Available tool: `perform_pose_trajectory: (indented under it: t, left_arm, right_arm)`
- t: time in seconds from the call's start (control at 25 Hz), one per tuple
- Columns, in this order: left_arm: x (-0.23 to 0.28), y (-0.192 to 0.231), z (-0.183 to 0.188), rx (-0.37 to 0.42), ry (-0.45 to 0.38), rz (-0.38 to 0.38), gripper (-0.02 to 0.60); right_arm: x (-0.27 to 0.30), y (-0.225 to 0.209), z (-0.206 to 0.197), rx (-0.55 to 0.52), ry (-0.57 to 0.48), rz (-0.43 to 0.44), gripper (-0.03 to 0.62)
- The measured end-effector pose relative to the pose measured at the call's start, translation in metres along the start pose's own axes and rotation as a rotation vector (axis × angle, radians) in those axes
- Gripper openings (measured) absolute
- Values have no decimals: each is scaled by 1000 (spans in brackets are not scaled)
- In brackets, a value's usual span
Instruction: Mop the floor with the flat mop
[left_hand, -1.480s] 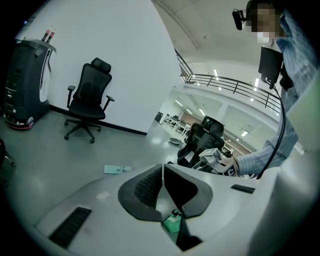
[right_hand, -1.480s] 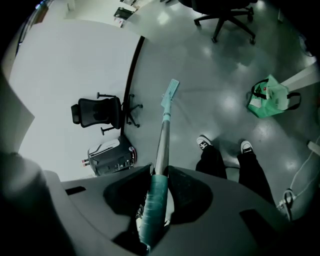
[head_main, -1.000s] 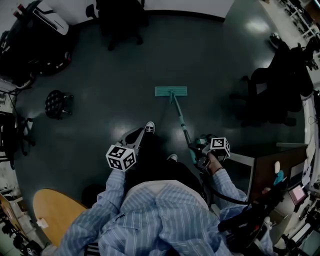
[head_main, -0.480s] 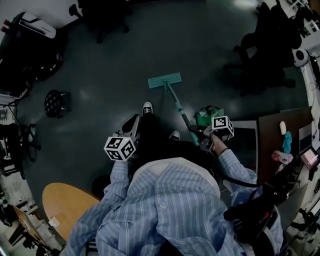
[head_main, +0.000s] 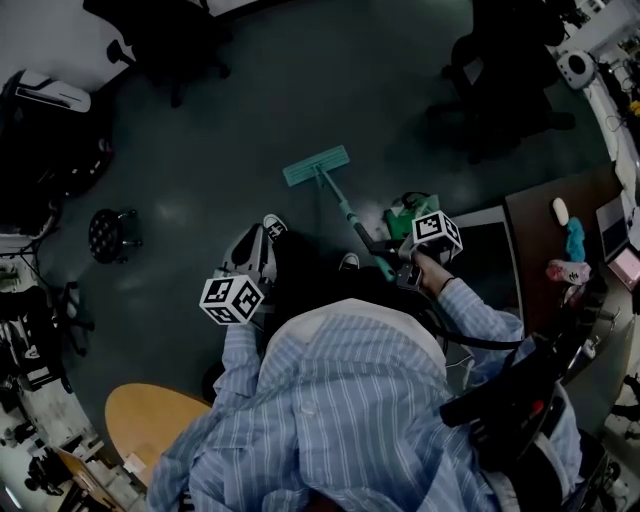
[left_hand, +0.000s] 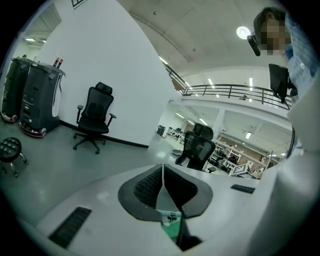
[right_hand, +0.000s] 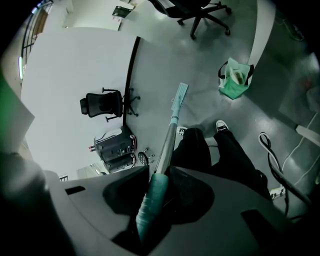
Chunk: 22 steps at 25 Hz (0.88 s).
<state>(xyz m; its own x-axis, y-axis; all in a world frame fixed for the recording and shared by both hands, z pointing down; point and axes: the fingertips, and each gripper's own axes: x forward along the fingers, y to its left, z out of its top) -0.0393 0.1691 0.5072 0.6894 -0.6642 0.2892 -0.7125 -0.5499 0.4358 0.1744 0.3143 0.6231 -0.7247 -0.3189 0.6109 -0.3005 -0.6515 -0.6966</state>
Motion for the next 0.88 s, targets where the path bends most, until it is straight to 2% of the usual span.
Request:
perform_pose_trajectory:
  t: [0.88]
  left_arm:
    - [-1, -8, -7, -3, -1, 19, 15]
  right_arm:
    - [3, -1, -4, -46, 83, -19, 126]
